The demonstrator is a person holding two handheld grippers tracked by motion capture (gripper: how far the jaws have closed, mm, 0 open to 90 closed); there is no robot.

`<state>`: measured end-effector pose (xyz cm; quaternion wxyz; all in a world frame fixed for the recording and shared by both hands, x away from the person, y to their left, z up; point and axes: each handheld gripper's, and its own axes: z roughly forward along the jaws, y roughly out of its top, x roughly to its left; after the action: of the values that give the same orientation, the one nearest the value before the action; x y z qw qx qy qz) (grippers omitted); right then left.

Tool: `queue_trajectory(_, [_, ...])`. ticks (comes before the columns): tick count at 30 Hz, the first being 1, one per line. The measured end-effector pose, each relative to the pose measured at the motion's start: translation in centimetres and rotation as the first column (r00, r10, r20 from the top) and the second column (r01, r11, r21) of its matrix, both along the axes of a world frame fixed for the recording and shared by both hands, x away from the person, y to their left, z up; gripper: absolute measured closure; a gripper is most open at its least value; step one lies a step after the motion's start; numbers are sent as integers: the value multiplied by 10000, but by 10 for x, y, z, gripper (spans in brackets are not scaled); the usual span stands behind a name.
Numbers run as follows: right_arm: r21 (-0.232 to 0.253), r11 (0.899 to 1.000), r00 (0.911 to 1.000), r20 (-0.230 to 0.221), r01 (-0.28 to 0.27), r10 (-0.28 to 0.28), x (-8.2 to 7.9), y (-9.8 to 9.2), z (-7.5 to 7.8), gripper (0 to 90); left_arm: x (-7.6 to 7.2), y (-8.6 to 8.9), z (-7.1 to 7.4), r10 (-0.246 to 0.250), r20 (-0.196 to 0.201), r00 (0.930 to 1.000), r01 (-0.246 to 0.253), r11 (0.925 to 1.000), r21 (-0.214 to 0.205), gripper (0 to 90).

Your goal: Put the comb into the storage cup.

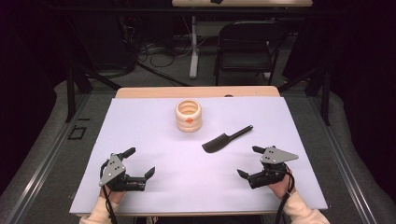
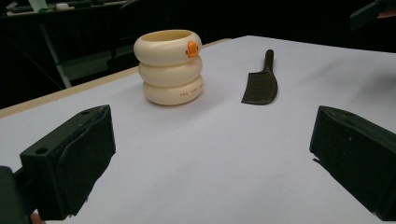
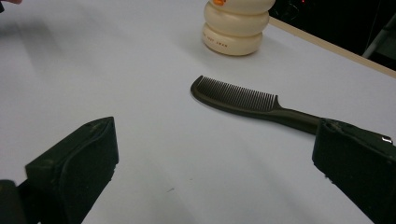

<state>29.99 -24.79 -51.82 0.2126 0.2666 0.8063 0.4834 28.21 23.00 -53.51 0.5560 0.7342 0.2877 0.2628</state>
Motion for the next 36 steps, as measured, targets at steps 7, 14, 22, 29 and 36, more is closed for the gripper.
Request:
queue_trajectory(7, [23, 10000, 10000, -39, 65, -65, 13, 2, 0, 2, 0, 0, 0, -2, -18, 10000, 3, 10000, 46, 0])
queue_trajectory(14, [11, 9998, 9998, -67, 191, -191, 21, 2, 1, 3, -1, 2, 0, 37, -4, 10000, -37, 10000, 21, 0])
queue_trajectory(22, [-148, 9995, 9996, 12, 294, -293, 30, 2, 1, 8, -2, 1, -1, 39, -46, 10000, -39, 10000, 63, 0])
queue_trajectory(29, [-168, 9990, 9992, -45, 404, -405, 43, 3, 1, 5, -2, 2, -1, 56, -74, 10000, -55, 9999, 93, 0])
queue_trajectory(36, [-307, 9969, 9974, -65, 722, -725, 59, 1, 0, 6, -2, 2, -1, 74, -97, 9999, -72, 9999, 133, 0])
